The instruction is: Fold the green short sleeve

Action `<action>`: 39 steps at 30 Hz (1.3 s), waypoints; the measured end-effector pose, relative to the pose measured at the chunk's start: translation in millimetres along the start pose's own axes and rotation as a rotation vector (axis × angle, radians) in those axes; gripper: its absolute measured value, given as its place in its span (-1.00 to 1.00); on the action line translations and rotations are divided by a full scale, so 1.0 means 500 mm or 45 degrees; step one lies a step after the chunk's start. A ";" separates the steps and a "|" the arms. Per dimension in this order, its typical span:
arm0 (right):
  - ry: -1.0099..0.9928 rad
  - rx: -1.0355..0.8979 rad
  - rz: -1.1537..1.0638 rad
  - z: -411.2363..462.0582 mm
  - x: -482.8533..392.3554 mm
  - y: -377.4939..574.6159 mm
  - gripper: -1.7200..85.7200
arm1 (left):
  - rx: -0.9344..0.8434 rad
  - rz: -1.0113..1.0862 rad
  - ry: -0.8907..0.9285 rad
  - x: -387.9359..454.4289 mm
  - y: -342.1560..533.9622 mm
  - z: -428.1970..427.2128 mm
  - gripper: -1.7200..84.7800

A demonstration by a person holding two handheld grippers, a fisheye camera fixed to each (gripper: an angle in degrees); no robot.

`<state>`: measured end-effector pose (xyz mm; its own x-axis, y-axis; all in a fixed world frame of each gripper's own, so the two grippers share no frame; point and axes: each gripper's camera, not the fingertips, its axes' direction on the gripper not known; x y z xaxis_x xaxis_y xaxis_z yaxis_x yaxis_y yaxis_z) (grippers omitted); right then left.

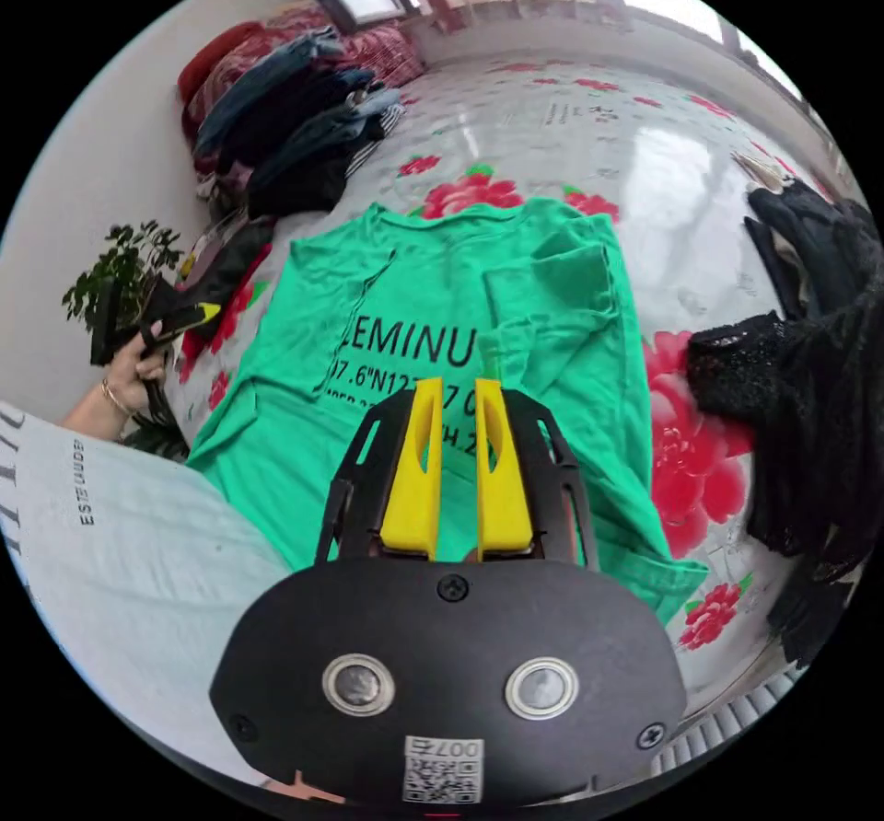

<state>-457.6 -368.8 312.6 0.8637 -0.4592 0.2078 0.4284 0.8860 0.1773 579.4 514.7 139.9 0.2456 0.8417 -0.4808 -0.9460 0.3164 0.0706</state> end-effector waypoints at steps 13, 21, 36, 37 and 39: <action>-0.095 -0.026 0.018 -0.013 0.049 -0.004 -0.79 | -0.066 0.090 0.062 0.053 -0.013 0.037 -0.98; -0.118 0.311 0.178 -0.142 0.121 0.033 -0.92 | -0.045 0.048 -0.002 0.020 -0.015 0.016 -0.98; -0.276 -0.077 -0.254 -0.065 0.001 0.029 -0.79 | -0.036 0.036 -0.062 -0.012 -0.080 0.030 -0.95; -0.266 -0.046 -0.203 -0.069 0.018 0.019 -0.80 | -0.036 0.028 -0.060 -0.017 -0.087 0.032 -0.94; -0.237 -0.044 -0.163 -0.064 0.035 0.001 -0.80 | -0.037 0.011 -0.026 -0.035 -0.127 0.046 -0.86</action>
<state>-433.7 -374.5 285.8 0.7391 -0.5694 0.3599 0.5432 0.8198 0.1815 639.9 489.7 163.8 0.2414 0.8531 -0.4625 -0.9538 0.2965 0.0491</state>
